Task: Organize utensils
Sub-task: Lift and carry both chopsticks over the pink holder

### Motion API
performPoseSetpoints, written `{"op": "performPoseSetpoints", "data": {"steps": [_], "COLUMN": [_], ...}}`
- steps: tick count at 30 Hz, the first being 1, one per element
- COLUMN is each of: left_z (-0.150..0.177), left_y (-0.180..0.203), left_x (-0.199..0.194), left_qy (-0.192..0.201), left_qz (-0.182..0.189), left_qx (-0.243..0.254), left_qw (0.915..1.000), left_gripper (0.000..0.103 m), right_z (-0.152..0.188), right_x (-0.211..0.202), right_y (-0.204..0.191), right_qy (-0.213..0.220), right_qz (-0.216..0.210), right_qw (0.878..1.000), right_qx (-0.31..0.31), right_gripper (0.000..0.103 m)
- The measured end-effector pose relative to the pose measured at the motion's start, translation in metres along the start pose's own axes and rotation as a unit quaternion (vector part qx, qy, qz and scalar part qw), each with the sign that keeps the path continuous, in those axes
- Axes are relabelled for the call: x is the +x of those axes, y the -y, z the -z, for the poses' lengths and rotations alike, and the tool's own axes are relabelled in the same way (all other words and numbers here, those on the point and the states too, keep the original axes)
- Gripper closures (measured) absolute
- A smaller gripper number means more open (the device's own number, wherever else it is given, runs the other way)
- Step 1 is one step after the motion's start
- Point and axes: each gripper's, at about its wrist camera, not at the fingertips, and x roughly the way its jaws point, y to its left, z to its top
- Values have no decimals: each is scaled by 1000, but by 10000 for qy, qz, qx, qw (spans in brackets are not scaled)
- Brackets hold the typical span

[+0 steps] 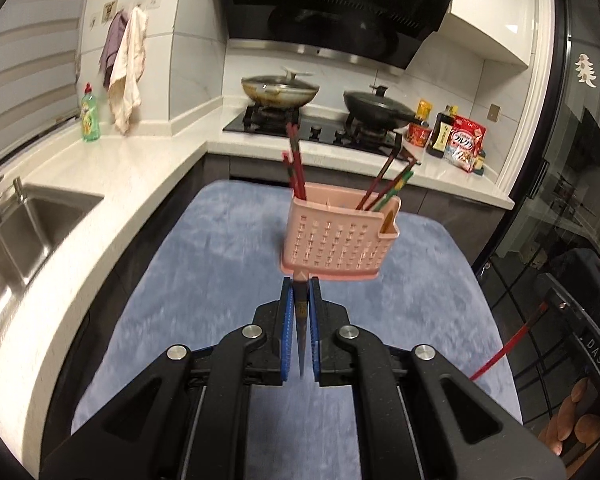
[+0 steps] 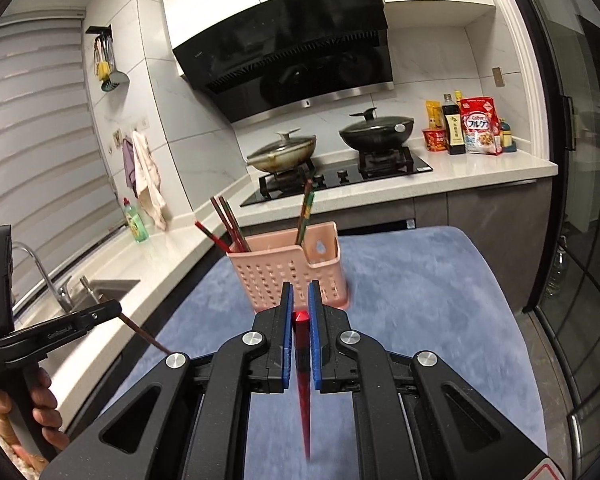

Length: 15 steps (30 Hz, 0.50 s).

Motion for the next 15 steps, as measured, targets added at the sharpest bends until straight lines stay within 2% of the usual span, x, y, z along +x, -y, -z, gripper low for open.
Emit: {"op": "performPoseSetpoints", "data": {"steps": [9,15], "left_z": [-65,-119], "left_y": [16,29], "left_x": [6,8], "left_qy": [440,961], "left_qz": [188,257], "left_qx": [148,180], "left_qw": [9987,9949], "left_gripper": [96,96], "right_z": [-56,-113], "right_x": [26,49], "right_y": [-11,-22], "right_qy": [331,859], "right_qz": [-390,-559], "right_qw": [9987,9947], "right_qx": [49,27], "right_gripper": [96,96]}}
